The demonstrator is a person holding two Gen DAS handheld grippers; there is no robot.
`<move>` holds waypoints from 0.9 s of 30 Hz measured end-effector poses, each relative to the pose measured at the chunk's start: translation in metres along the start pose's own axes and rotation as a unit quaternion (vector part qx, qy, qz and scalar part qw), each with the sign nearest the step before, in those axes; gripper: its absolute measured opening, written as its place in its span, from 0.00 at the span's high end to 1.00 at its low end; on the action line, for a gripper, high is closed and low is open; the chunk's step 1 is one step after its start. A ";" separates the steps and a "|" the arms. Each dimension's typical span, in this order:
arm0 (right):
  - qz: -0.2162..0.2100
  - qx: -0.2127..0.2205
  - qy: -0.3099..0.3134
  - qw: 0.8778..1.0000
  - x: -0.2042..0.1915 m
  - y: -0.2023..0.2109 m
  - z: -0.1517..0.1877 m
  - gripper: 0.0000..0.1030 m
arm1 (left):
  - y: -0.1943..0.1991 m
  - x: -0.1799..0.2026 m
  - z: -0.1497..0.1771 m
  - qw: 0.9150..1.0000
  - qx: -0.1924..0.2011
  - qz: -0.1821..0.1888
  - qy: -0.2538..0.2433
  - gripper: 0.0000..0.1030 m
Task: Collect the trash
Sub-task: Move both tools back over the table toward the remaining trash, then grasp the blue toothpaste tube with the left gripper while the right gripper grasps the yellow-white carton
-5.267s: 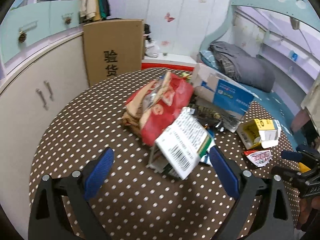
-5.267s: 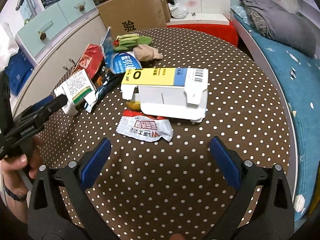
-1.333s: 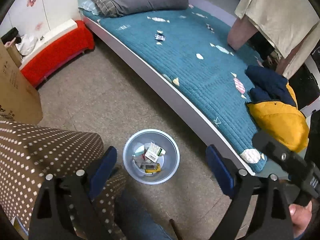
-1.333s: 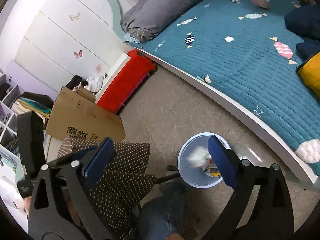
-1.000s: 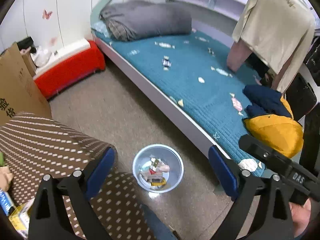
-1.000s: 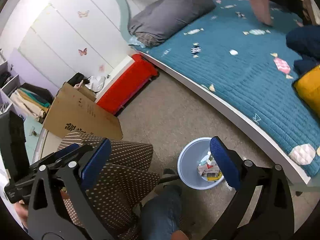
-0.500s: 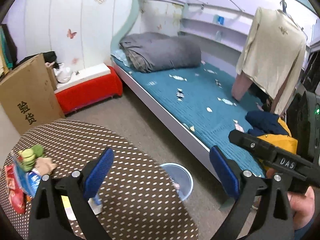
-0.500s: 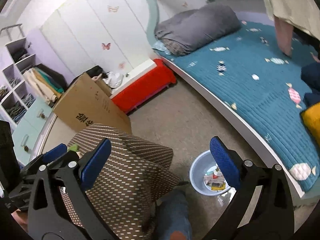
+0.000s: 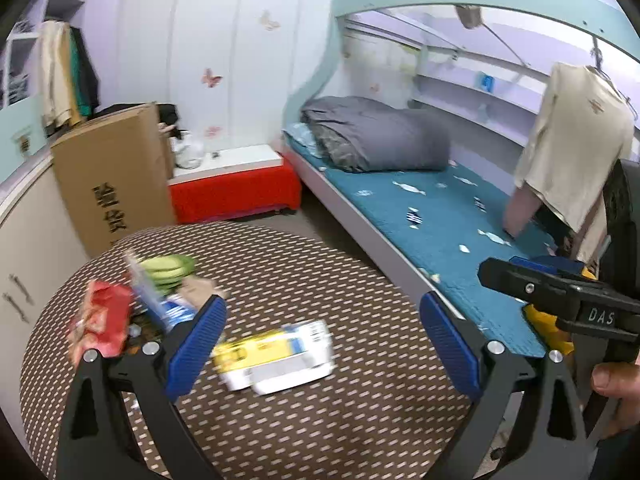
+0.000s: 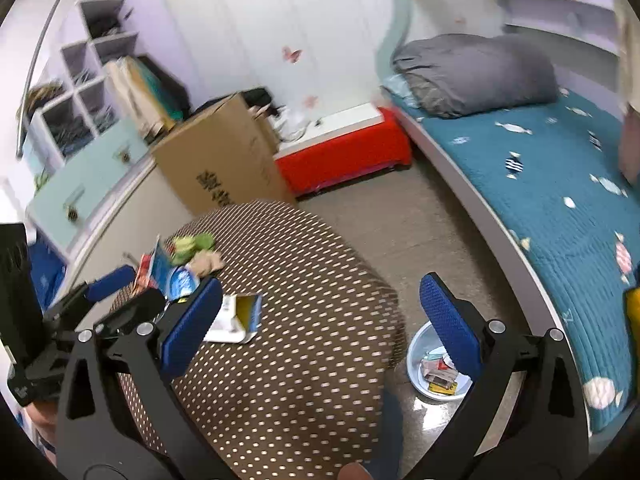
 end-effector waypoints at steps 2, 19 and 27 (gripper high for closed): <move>-0.006 -0.006 0.017 1.000 -0.014 -0.004 0.005 0.06 | 0.006 -0.014 0.007 1.000 0.001 -0.009 0.013 0.08; -0.058 -0.085 0.185 0.977 -0.112 -0.064 0.060 0.06 | 0.031 -0.129 0.074 0.993 -0.027 -0.070 0.094 0.08; -0.074 -0.104 0.284 0.950 -0.135 -0.096 0.070 0.06 | -0.004 -0.158 0.091 0.990 -0.077 -0.071 0.090 0.08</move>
Point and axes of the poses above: each gripper's, at about its wrist camera, not at the fingertips, and y roughly against the way its jaws point, x to its right, z to its underside, the point moved 10 cm from there along -y, roughly the way its jaws point, and after that the axes turned 11 degrees about z, right-handed, at the moved point
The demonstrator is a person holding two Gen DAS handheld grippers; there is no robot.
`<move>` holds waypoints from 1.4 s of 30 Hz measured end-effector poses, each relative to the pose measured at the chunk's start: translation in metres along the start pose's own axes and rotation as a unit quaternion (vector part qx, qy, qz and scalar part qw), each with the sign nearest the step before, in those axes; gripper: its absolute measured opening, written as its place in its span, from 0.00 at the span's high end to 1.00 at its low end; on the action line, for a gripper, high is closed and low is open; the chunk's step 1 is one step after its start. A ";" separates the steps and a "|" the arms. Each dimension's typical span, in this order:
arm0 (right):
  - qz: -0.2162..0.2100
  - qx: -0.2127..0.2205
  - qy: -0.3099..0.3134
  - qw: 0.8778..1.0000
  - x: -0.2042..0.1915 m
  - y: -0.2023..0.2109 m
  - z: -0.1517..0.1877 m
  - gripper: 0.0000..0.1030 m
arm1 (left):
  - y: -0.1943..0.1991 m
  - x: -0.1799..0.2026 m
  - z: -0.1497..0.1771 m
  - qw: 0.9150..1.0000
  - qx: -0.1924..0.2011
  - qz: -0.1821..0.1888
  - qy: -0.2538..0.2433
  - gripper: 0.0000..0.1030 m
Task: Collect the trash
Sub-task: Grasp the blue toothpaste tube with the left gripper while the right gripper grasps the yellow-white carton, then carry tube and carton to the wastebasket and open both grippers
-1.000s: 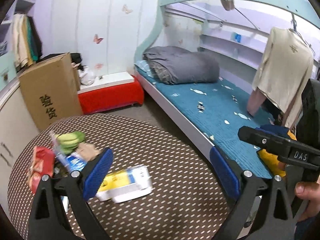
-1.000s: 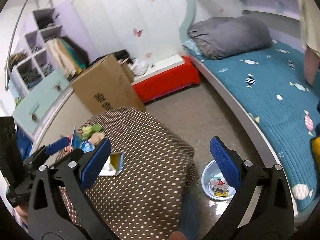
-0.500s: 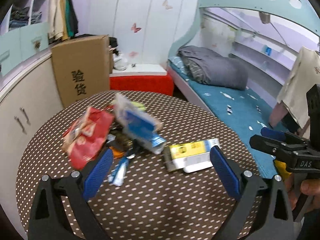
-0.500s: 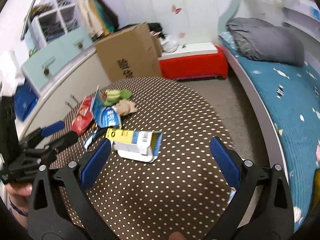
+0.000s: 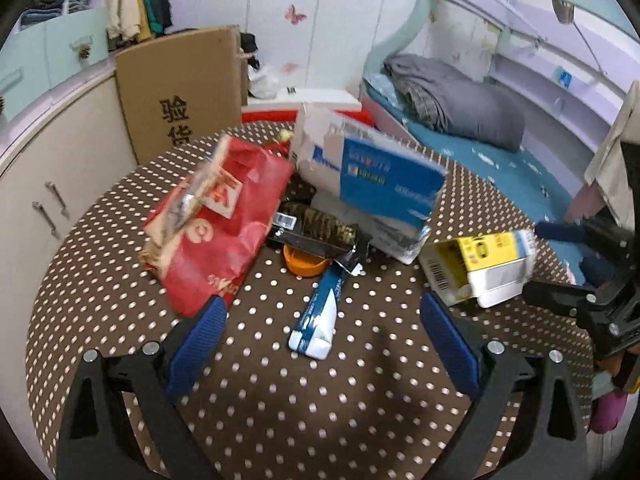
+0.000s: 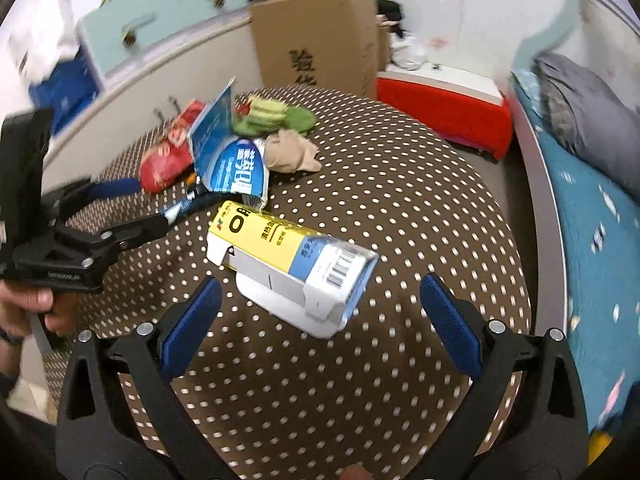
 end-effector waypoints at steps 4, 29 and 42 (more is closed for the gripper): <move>-0.003 -0.011 0.061 0.998 -0.011 -0.014 -0.006 0.06 | -0.023 -0.004 -0.001 1.000 -0.028 0.002 -0.007 0.10; 0.010 -0.010 -0.018 1.000 -0.025 0.008 0.041 0.22 | -0.009 0.037 0.024 0.998 -0.035 0.038 -0.019 0.83; 0.004 0.007 -0.128 0.992 0.026 0.034 0.045 0.27 | -0.002 0.078 0.023 0.996 -0.020 0.090 -0.016 0.91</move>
Point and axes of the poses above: each gripper's, at about its wrist camera, not at the fingertips, and y roughly against the way its jaws point, x to its right, z to its underside, the point moved 10 cm from there along -y, roughly the way its jaws point, and after that the axes turned 11 degrees about z, right-handed, at the moved point
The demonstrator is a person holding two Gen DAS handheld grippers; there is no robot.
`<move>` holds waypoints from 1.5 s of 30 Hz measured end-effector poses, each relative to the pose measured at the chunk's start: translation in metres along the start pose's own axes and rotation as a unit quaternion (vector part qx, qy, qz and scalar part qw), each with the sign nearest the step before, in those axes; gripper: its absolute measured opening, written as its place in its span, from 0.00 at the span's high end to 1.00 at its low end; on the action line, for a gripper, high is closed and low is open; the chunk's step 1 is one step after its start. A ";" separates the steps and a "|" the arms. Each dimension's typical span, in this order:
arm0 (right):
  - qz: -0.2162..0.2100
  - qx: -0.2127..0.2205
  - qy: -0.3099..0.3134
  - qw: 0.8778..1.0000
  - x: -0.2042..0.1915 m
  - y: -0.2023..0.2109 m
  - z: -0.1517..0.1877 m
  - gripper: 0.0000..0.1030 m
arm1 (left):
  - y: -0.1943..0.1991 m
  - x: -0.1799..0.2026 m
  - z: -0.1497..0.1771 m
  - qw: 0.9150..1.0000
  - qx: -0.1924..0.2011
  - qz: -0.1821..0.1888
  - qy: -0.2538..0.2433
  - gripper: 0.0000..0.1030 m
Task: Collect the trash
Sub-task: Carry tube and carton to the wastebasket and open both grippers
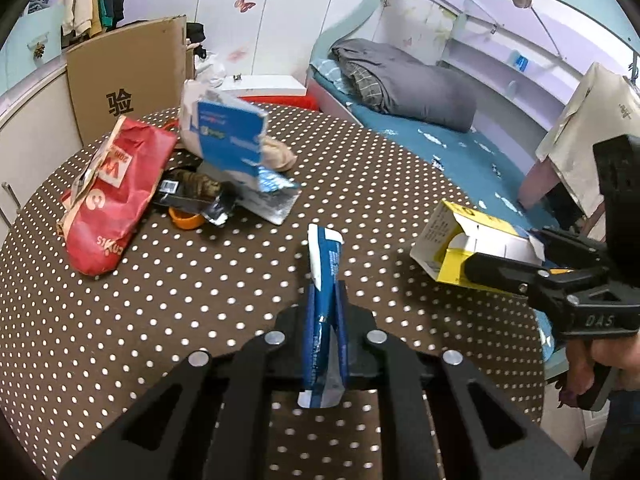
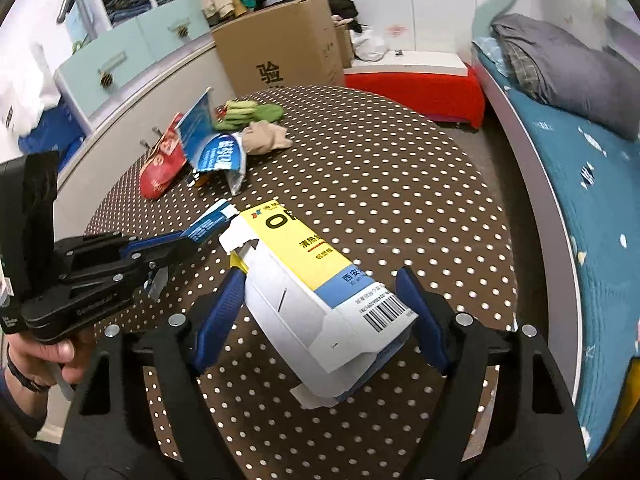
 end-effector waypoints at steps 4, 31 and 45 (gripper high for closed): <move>-0.018 0.010 -0.027 0.999 0.010 0.008 -0.003 0.27 | 0.003 0.012 -0.006 1.000 0.011 0.008 0.001 0.91; 0.066 0.063 -0.289 0.953 0.257 0.037 0.000 0.26 | -0.061 0.170 -0.107 0.991 0.040 0.094 -0.082 0.91; 0.071 -0.074 -0.375 0.921 0.308 -0.097 0.074 0.16 | -0.136 0.211 -0.106 0.990 -0.020 0.109 -0.092 0.91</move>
Point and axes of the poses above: each gripper's, at about its wrist camera, not at the fingertips, and y roughly against the way its jaws point, x to its right, z to its underside, the point moved 10 cm from there along -y, roughly the way its jaws point, and after that the axes turned 11 degrees about z, right-handed, at the moved point
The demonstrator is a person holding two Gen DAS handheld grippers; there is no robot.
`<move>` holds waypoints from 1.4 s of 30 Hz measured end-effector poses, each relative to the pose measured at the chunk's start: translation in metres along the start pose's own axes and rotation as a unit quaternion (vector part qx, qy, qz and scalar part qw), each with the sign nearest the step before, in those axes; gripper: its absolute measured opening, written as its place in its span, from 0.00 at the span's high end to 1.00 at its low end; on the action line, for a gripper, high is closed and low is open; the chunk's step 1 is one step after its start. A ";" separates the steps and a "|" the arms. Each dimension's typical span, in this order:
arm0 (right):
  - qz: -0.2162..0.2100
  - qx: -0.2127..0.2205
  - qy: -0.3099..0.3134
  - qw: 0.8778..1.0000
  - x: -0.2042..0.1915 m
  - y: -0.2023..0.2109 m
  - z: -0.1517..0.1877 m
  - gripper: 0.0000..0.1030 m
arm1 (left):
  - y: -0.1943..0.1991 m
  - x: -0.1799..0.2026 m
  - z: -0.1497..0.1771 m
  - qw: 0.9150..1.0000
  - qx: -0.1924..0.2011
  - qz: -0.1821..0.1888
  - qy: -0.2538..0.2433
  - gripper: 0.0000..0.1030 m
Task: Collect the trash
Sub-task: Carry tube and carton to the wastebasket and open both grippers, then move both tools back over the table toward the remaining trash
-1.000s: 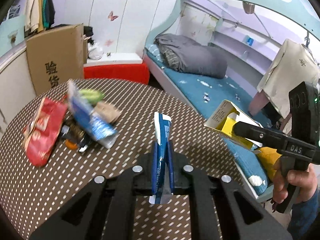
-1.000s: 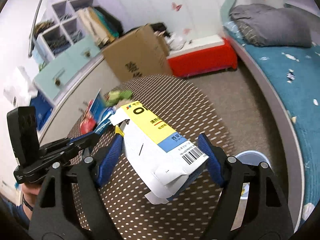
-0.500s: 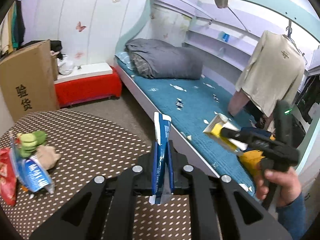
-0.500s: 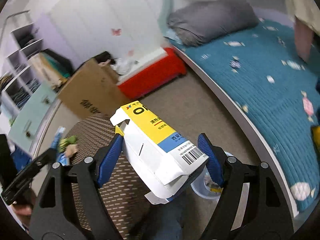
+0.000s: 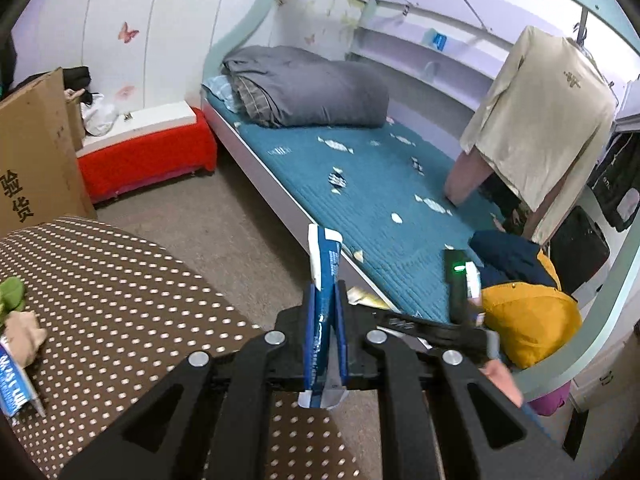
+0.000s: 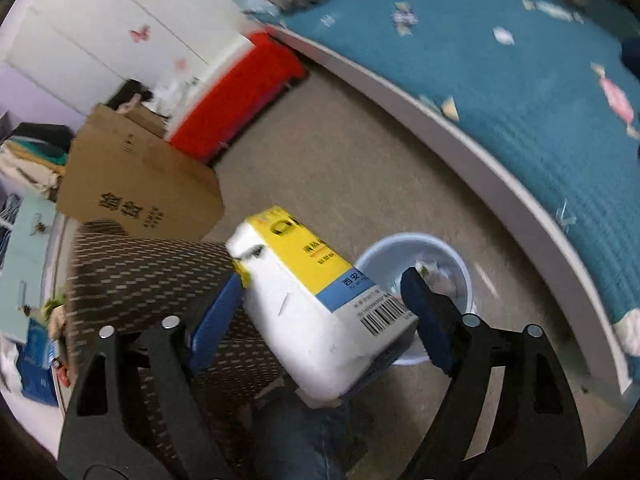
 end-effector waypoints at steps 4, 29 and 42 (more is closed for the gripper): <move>0.012 -0.018 -0.027 0.999 0.020 -0.019 0.003 0.09 | -0.029 0.008 0.003 1.000 -0.029 0.009 -0.004 0.91; 0.014 0.109 -0.059 0.992 0.056 0.123 0.006 0.06 | -0.098 0.017 0.041 0.992 -0.126 0.004 0.009 0.12; -0.004 0.167 -0.003 0.986 -0.012 0.184 0.014 0.06 | 0.006 0.022 0.010 0.998 -0.006 -0.052 -0.035 0.07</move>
Point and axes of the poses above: each gripper's, at about its wrist camera, not at the fingertips, and y roughly against the way its jaws point, x to its right, z to its underside, the point moved 10 cm from there along -y, roughly the way its jaws point, and after that the axes turned 11 degrees about z, right-handed, at the moved point
